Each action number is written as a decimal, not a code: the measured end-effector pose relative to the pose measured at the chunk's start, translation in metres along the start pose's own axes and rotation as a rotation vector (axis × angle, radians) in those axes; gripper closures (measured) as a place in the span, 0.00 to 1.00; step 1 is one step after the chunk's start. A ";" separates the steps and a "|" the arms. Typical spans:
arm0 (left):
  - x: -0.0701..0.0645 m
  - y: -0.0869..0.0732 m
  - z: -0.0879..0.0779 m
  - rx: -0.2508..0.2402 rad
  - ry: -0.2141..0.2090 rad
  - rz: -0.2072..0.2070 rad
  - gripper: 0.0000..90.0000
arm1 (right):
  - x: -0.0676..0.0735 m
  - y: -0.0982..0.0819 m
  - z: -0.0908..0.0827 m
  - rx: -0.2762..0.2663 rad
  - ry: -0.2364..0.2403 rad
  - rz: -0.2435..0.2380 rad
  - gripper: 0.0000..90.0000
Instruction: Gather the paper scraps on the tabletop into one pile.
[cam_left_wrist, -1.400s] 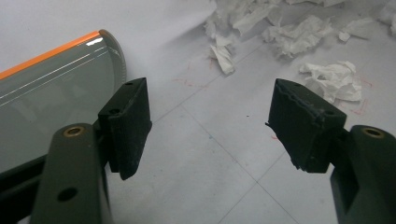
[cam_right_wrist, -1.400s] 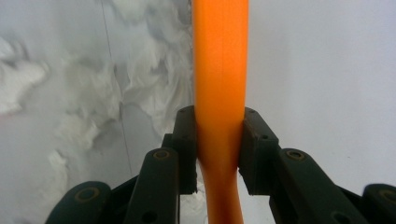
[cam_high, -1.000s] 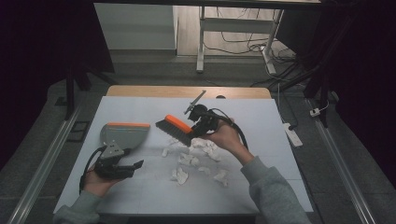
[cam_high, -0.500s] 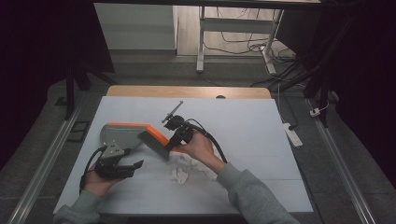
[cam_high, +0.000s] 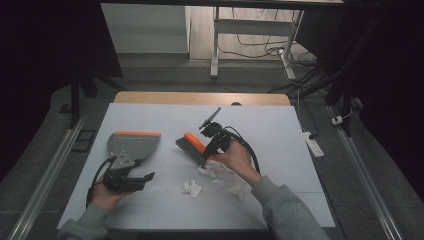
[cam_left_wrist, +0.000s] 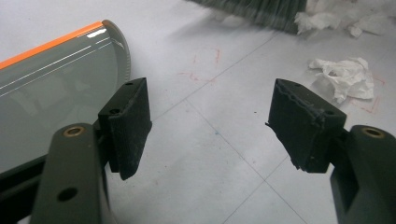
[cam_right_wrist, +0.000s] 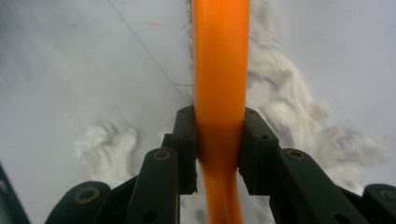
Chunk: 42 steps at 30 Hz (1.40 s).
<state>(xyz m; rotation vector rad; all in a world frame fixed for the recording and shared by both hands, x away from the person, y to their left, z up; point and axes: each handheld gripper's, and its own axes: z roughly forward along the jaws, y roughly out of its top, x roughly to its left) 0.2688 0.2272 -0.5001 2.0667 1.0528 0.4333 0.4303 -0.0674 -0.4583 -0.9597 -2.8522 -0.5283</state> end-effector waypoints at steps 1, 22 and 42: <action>0.000 0.000 0.000 0.000 0.000 0.000 0.33 | 0.000 -0.001 -0.003 -0.005 0.001 0.007 0.78; 0.000 -0.001 0.000 -0.001 0.001 0.007 0.33 | -0.003 0.054 0.026 -0.081 0.069 0.071 0.78; 0.002 -0.001 -0.001 -0.008 0.000 0.000 0.33 | 0.018 -0.004 -0.052 -0.185 0.096 -0.028 0.78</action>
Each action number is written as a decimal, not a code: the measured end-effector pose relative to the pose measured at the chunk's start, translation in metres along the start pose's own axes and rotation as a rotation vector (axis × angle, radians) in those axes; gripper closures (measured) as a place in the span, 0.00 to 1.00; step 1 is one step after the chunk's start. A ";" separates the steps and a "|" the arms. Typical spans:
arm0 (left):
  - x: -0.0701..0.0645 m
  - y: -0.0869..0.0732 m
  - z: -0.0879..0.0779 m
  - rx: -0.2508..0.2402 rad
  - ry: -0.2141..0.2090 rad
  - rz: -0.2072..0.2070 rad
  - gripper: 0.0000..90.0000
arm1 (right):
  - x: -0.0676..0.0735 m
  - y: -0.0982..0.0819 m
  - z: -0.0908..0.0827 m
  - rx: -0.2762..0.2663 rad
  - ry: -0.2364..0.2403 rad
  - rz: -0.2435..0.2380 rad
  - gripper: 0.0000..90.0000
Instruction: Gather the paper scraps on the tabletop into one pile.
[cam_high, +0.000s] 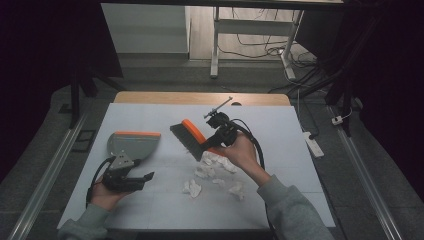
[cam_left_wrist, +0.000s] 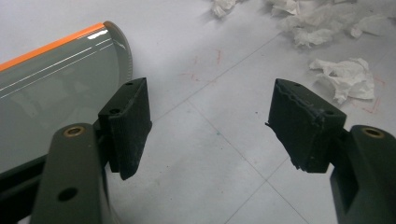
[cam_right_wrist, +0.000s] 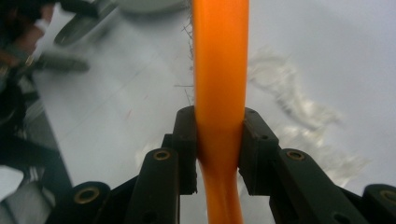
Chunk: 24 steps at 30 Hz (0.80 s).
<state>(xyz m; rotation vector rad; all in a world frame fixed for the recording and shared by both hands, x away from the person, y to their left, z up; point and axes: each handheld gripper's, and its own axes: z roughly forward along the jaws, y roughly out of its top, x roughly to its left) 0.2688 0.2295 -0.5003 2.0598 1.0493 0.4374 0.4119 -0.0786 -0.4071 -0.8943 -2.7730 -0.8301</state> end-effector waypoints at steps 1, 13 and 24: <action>0.000 0.000 0.000 0.000 0.000 0.000 0.33 | 0.005 -0.005 0.001 0.019 0.008 -0.016 0.78; 0.002 0.000 0.001 0.004 0.012 -0.008 0.34 | 0.063 -0.052 0.029 0.213 0.111 -0.204 0.78; 0.002 -0.001 0.002 0.008 0.010 -0.008 0.34 | 0.053 -0.051 0.049 0.292 -0.017 -0.224 0.78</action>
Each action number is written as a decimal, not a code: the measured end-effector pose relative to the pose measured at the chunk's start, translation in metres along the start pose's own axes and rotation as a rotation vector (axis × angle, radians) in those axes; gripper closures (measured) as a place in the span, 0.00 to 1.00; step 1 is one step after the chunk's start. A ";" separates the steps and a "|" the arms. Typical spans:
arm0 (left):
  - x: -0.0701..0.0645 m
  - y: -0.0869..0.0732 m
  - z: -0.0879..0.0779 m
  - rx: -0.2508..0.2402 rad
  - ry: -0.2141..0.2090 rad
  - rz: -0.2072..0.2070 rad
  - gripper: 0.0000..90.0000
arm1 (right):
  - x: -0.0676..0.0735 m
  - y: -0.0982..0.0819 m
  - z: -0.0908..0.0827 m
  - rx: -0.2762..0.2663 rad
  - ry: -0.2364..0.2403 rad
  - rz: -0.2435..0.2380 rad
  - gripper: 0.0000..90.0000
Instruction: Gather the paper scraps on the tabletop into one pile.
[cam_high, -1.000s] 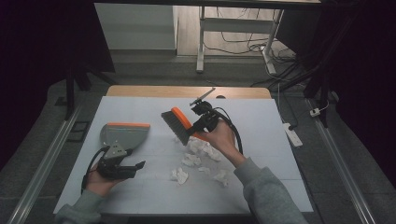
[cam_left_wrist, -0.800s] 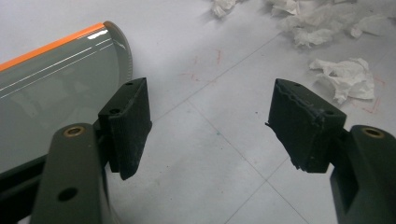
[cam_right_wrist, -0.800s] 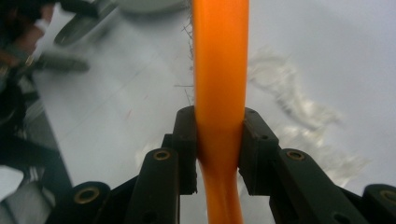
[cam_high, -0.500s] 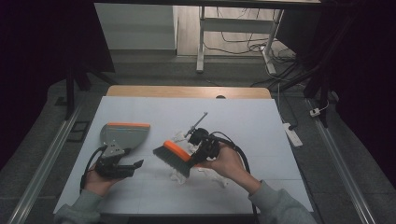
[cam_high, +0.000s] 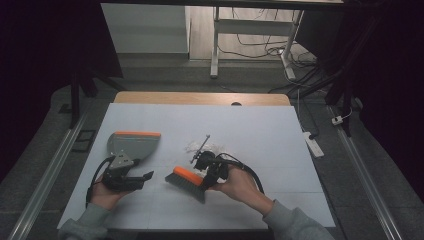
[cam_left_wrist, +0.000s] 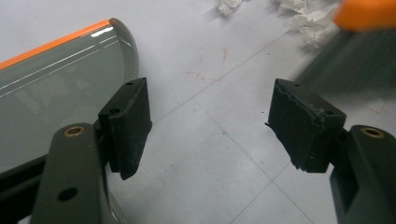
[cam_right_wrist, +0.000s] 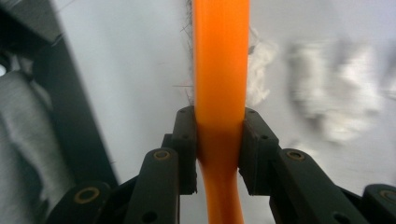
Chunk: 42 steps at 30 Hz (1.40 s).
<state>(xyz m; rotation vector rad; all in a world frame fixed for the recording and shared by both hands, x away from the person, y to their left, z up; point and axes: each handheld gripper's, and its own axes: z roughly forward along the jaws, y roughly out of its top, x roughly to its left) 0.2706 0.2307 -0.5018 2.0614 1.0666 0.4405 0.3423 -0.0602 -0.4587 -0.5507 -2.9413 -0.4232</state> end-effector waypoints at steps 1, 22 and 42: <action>0.000 0.000 0.000 0.000 0.000 -0.001 0.34 | -0.005 0.000 -0.002 0.002 -0.035 0.008 0.78; -0.001 0.000 0.001 0.005 0.002 0.005 0.34 | -0.038 -0.082 -0.090 -0.183 -0.070 0.058 0.78; -0.003 0.001 0.007 0.023 -0.002 0.011 0.33 | -0.035 -0.074 -0.037 0.141 -0.075 -0.201 0.78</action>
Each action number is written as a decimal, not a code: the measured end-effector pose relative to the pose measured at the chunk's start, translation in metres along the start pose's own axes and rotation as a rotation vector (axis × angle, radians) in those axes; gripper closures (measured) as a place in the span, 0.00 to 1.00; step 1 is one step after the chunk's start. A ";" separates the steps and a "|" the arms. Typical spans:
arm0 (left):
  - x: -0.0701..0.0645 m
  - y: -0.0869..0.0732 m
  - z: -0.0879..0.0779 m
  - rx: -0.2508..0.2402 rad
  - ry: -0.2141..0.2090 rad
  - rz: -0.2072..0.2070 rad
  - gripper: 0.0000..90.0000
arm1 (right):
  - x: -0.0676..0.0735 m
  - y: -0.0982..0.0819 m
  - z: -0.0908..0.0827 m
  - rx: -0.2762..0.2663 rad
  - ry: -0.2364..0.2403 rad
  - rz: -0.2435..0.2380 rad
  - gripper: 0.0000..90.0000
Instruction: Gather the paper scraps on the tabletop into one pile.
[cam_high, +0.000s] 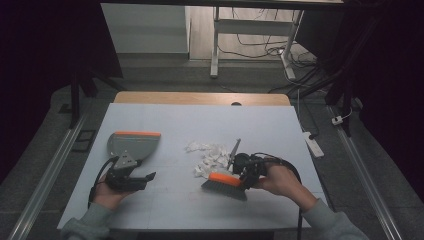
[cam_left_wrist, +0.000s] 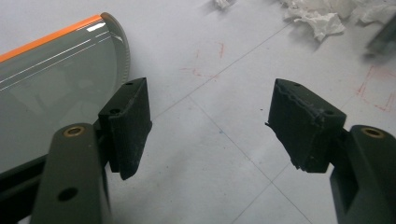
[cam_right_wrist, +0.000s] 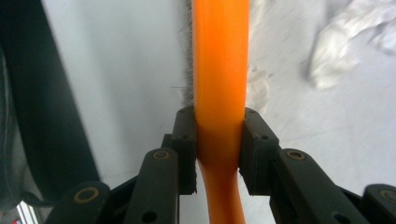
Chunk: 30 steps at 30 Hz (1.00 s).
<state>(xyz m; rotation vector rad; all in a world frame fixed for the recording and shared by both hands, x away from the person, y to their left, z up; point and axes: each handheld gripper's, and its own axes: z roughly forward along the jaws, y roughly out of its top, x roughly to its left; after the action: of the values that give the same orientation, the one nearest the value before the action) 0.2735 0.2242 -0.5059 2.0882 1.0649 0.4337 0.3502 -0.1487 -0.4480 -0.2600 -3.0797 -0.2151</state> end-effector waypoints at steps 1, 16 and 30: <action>0.000 0.000 0.000 0.001 0.000 0.001 0.33 | -0.003 0.002 0.000 -0.002 -0.007 0.004 0.78; -0.001 0.000 0.000 0.002 0.000 0.005 0.34 | -0.046 0.027 -0.003 -0.062 -0.119 0.018 0.78; -0.001 -0.001 0.001 0.003 -0.001 0.006 0.34 | -0.054 0.003 -0.064 -0.348 -0.105 0.197 0.78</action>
<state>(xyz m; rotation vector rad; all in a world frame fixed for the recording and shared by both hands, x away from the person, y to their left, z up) 0.2732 0.2232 -0.5070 2.0947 1.0594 0.4341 0.4055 -0.1636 -0.3871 -0.6007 -3.0708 -0.7511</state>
